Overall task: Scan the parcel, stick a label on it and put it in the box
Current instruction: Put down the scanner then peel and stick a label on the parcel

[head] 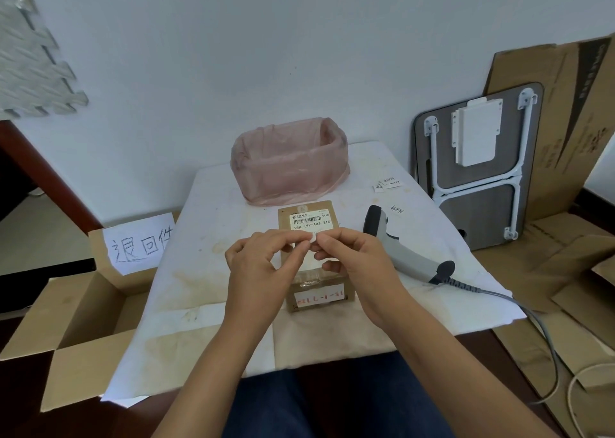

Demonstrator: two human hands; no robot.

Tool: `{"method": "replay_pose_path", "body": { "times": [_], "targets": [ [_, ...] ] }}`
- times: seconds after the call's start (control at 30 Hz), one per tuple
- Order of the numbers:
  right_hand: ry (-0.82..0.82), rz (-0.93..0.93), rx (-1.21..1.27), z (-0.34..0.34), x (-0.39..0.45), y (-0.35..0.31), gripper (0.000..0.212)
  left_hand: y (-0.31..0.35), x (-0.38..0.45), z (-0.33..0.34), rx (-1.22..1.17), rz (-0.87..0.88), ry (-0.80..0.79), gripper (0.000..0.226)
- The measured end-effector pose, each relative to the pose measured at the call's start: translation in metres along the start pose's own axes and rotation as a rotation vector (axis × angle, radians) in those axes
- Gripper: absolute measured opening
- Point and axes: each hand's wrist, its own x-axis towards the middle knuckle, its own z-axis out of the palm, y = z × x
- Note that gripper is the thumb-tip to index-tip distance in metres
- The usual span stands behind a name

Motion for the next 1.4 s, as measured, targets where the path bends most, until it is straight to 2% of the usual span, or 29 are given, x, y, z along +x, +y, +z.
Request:
{"method": "replay_pose_path", "body": {
  "times": [0.3,0.5,0.67,0.8,0.97,1.07,1.2,1.33,1.4],
  "targets": [
    [0.016,0.006,-0.009,0.000,-0.001,0.000,0.014,0.000,-0.002,0.001,0.074,0.030,-0.015,0.013],
    [0.018,0.016,-0.036,0.002,0.000,0.001,0.014,-0.001,-0.003,0.001,0.158,0.077,-0.031,0.024],
    [0.018,0.039,-0.019,0.002,0.000,0.001,0.012,-0.001,-0.002,0.001,0.145,0.065,-0.043,0.015],
    [0.024,0.041,-0.039,0.002,0.000,0.001,0.011,-0.001,-0.002,0.001,0.161,0.063,-0.057,0.016],
    [0.083,-0.015,-0.116,0.004,0.000,0.000,0.011,0.004,-0.002,0.003,0.068,0.015,-0.068,0.012],
    [0.120,-0.057,-0.173,0.006,0.000,0.001,0.008,0.007,-0.002,0.004,-0.049,-0.056,-0.063,0.017],
    [0.133,-0.076,-0.201,0.006,0.001,0.000,0.008,0.012,-0.002,0.005,-0.075,-0.044,-0.047,0.026],
    [0.146,-0.086,-0.224,0.007,0.002,-0.002,0.008,0.012,-0.002,0.006,-0.074,-0.026,-0.015,0.012],
    [0.149,-0.081,-0.221,0.007,0.002,-0.003,0.008,0.014,-0.002,0.007,-0.045,-0.005,-0.018,0.011]
  ]
}}
